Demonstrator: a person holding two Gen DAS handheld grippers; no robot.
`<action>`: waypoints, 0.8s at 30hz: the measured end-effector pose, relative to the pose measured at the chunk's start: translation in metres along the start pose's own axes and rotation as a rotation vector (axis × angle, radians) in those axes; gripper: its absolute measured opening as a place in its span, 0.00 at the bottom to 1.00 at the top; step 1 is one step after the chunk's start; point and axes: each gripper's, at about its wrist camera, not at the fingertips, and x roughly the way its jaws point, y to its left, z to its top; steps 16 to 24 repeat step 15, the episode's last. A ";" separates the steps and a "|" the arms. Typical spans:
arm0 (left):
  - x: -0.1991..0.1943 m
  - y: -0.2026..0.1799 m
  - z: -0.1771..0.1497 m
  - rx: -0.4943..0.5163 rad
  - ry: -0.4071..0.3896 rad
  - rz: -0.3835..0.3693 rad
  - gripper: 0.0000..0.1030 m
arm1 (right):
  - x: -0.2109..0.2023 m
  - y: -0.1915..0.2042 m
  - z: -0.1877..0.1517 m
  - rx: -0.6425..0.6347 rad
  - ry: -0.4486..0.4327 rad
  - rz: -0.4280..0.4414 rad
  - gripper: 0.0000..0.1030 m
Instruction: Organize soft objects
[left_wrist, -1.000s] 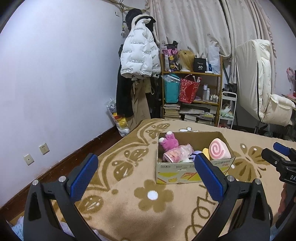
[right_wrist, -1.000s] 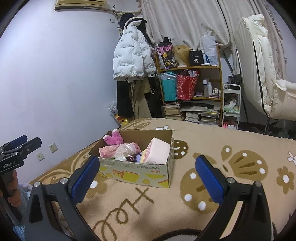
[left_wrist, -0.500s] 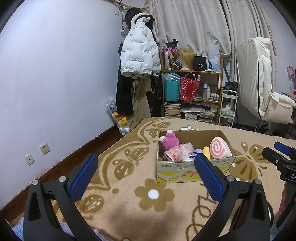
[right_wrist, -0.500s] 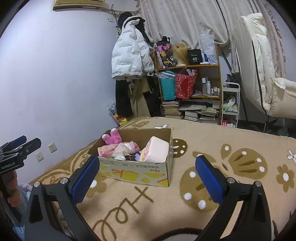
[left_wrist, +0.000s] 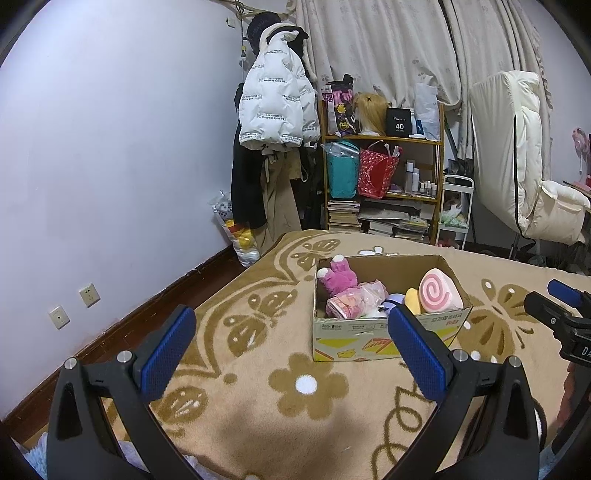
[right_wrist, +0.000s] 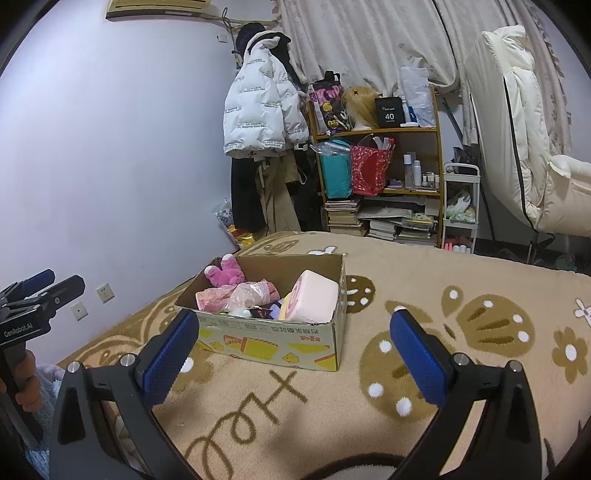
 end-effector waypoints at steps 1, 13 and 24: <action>0.000 0.000 0.000 0.000 0.000 -0.001 1.00 | 0.000 0.000 0.000 -0.001 -0.002 -0.001 1.00; 0.004 0.001 -0.001 0.010 0.006 -0.020 1.00 | -0.001 0.000 -0.001 0.000 -0.005 -0.002 1.00; 0.004 0.002 -0.001 0.011 0.007 -0.018 1.00 | -0.001 0.000 -0.002 0.000 -0.004 -0.003 1.00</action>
